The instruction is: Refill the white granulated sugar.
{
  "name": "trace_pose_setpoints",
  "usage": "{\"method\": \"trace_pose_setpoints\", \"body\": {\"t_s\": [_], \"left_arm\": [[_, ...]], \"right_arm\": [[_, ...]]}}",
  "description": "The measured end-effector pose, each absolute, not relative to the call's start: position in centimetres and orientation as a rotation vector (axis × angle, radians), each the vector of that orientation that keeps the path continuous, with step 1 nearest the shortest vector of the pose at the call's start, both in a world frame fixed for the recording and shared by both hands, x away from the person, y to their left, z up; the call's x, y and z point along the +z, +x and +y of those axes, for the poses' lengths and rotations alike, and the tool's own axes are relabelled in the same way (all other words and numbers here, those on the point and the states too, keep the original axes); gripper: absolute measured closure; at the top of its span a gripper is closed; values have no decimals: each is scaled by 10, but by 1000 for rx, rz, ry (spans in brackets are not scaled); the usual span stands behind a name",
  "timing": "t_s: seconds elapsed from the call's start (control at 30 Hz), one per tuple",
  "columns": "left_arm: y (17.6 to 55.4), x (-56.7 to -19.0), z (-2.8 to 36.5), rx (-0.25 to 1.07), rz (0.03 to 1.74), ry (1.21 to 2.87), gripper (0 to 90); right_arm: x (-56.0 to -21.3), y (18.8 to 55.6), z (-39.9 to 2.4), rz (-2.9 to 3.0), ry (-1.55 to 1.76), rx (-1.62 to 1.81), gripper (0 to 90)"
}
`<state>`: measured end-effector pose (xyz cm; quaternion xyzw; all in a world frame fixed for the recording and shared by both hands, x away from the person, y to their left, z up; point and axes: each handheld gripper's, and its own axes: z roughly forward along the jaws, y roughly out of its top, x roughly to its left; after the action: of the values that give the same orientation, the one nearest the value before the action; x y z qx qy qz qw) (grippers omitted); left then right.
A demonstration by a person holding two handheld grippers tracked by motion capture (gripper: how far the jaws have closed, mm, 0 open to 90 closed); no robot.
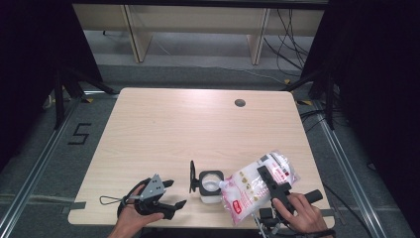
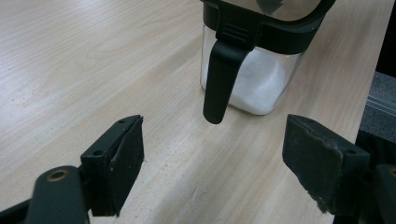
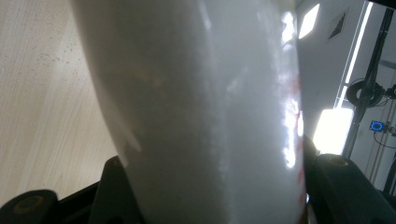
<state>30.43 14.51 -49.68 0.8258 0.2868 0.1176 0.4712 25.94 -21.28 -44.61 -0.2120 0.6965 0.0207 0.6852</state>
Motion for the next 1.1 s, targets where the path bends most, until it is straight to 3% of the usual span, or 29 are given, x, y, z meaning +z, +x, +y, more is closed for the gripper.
{"method": "trace_pose_setpoints", "body": {"t_s": [1.1], "left_arm": [[306,-495,147,331,673,2048,203]], "right_arm": [[-448,259,-213,1590,-448,53,498]]}}
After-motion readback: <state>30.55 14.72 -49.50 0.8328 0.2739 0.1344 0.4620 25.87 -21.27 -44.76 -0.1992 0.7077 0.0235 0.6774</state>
